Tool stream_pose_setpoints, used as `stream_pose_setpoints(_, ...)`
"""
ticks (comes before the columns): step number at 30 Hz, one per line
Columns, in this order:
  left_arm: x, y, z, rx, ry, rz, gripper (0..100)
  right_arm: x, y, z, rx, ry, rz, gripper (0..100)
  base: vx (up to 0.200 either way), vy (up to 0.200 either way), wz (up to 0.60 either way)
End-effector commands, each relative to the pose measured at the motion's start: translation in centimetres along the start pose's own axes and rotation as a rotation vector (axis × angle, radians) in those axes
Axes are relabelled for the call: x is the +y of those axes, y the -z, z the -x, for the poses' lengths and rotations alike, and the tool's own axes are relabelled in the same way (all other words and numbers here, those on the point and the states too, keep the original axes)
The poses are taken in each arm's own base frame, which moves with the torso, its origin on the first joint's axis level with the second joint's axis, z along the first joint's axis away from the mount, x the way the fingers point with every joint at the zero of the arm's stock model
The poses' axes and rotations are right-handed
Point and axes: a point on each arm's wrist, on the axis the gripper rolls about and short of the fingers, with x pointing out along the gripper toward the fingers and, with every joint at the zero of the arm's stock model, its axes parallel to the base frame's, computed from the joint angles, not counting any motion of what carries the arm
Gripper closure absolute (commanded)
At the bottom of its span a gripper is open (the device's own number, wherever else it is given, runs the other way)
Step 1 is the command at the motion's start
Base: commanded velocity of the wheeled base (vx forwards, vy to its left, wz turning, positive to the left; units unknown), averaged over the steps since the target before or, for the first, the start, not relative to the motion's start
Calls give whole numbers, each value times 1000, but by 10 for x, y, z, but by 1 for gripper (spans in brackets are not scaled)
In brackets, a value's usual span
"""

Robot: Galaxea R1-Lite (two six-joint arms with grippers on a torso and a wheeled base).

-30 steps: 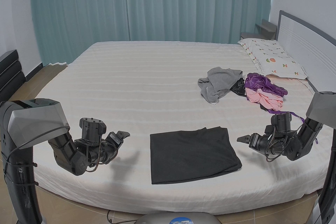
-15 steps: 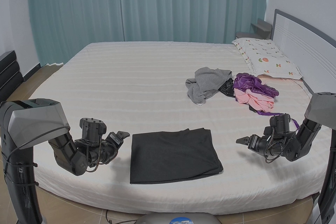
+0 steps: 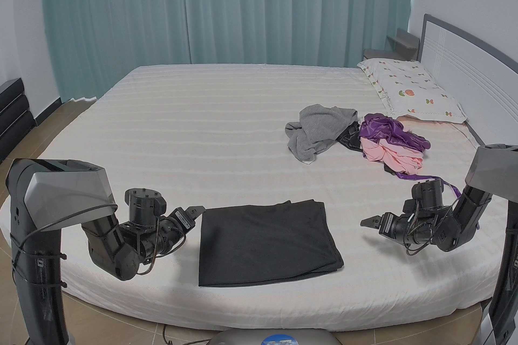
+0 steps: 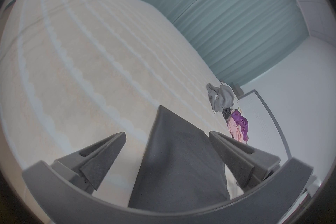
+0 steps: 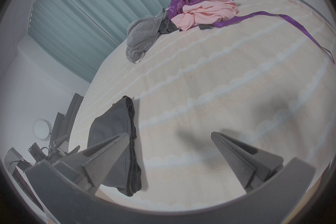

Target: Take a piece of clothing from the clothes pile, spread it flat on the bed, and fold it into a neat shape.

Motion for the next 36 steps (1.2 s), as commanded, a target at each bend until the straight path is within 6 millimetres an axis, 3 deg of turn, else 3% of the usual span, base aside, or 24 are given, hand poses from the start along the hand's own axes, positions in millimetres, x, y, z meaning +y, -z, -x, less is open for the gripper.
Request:
stream_pose_setpoints(1, 20, 19, -14, 29, -15, -129, 0, 3, 7, -3, 21, -2, 11, 0, 0, 0, 0)
stream_pose_setpoints(6, 26, 28, -19, 102, 54, -286, 0, 3, 5, -5, 18, -4, 10, 0, 0, 0, 0)
stream_pose_setpoints(33, 19, 41, -21, 156, 103, -311, 0, 4, 5, -4, 13, -5, 12, 0, 0, 0, 0)
stream_pose_setpoints(34, 18, 41, -21, 155, 104, -311, 100, 4, 4, -4, 12, -4, 11, 0, 0, 0, 0)
stream_pose_setpoints(36, 18, 40, -21, 153, 106, -308, 100, 4, 4, -4, 11, -2, 11, 0, 0, 0, 0)
